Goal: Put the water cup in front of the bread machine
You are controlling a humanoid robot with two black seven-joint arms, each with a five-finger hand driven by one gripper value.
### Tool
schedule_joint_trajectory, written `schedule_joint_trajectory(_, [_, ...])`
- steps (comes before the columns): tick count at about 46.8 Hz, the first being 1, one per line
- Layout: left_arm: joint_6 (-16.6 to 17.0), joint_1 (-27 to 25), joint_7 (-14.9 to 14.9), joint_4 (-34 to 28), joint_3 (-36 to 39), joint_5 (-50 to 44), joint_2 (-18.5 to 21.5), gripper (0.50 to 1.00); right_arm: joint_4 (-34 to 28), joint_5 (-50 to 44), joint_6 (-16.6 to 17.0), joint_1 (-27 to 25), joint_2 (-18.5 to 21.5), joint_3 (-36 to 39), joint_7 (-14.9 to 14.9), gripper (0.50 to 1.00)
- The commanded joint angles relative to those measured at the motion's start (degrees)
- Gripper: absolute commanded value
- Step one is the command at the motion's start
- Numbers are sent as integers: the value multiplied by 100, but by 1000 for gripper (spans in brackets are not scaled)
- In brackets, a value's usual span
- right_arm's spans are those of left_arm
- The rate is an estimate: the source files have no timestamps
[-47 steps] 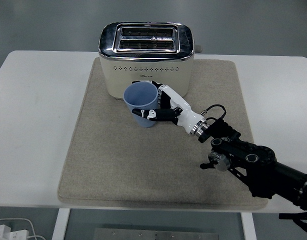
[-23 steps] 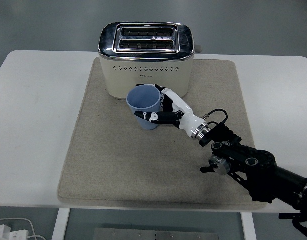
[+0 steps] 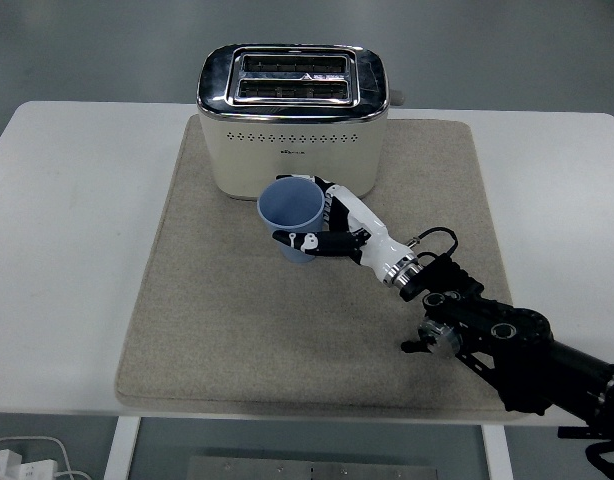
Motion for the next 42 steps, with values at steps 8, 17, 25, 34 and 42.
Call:
schedule_joint_trajectory(8, [0,0,0,9,-2,-1,0,1000,8,8,9,-14,0,-1,0,917])
schedule_joint_trajectory(17, [0,0,0,9,-2,-1,0,1000,25,8,9,-22,0,-1,0,926])
schedule_joint_trajectory(25, [0,0,0,9,-2,-1,0,1000,52,8,18,-22,0,-1,0,928])
schedule_joint_trajectory(34, [0,0,0,9,-2,-1,0,1000,61,0,26,-40,0,-10,0,928])
schedule_joint_trajectory(42, [0,0,0,9,-2,-1,0,1000,70,0,62,-93,0,-10,0,928])
